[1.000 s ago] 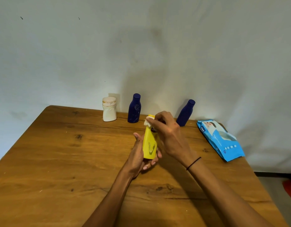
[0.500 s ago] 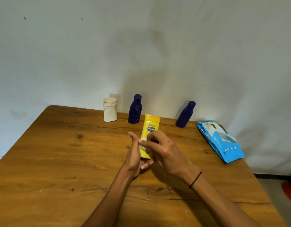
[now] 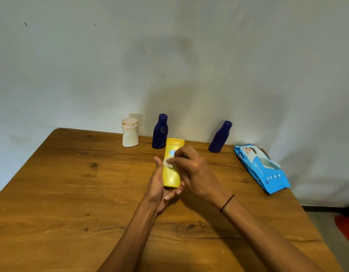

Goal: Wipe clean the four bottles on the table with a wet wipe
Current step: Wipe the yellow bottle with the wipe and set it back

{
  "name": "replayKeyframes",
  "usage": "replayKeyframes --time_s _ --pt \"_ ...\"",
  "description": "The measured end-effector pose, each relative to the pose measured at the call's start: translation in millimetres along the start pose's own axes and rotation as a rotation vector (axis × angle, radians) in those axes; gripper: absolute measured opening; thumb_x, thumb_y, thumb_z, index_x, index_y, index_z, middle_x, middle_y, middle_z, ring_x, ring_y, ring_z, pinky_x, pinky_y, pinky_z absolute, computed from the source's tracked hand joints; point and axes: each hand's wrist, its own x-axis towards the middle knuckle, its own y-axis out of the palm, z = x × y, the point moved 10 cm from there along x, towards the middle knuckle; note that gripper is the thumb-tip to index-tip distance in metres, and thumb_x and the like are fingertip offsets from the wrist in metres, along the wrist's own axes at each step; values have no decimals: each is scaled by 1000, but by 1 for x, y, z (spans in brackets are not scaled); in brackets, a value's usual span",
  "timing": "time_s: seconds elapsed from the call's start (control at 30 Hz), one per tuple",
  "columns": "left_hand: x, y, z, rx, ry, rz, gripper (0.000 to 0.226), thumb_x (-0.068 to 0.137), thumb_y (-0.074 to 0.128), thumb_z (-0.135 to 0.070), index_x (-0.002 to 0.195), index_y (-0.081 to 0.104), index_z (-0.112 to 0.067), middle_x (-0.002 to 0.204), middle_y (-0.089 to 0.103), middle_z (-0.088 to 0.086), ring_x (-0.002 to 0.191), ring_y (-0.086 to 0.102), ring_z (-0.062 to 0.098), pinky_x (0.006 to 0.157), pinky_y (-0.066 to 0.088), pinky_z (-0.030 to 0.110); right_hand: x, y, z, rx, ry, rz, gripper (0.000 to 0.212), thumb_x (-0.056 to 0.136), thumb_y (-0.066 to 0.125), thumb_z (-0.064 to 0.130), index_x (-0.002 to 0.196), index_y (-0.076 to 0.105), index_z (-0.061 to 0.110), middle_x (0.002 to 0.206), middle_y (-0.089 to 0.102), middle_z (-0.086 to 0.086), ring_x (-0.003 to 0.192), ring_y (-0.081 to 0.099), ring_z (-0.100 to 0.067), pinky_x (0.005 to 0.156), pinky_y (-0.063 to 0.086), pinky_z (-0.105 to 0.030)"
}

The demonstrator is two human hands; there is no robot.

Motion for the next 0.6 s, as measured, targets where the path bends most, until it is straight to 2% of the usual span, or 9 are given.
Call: replayKeyframes --time_s 0.2,0.37,0.43,0.6 --pt "1 2 1 118 14 -47 90 93 27 -77 133 52 0 72 62 24 39 60 22 27 38 19 -22 5 -5 103 11 89 28 96 59 20 118 75 14 119 57 0 116 50 -9 95 49 -22" --pt "2 10 5 113 8 20 83 96 21 -74 132 49 -4 74 62 28 45 61 24 30 39 19 2 -16 -30 77 125 -81 23 96 65 13 116 77 8 115 58 -6 105 58 -15 83 59 -32" --pt "0 11 3 110 16 26 81 99 19 -73 129 50 -4 76 62 28 46 61 24 31 40 19 11 -19 -35 61 175 -100 21 95 69 8 114 77 8 114 59 -5 106 58 -16 84 60 -37" --pt "2 -3 -3 103 66 -84 94 92 24 -80 125 58 1 70 62 21 40 60 22 30 42 21 -9 1 0 101 66 114 25 97 57 20 113 76 15 115 59 2 113 50 -8 93 52 -32"
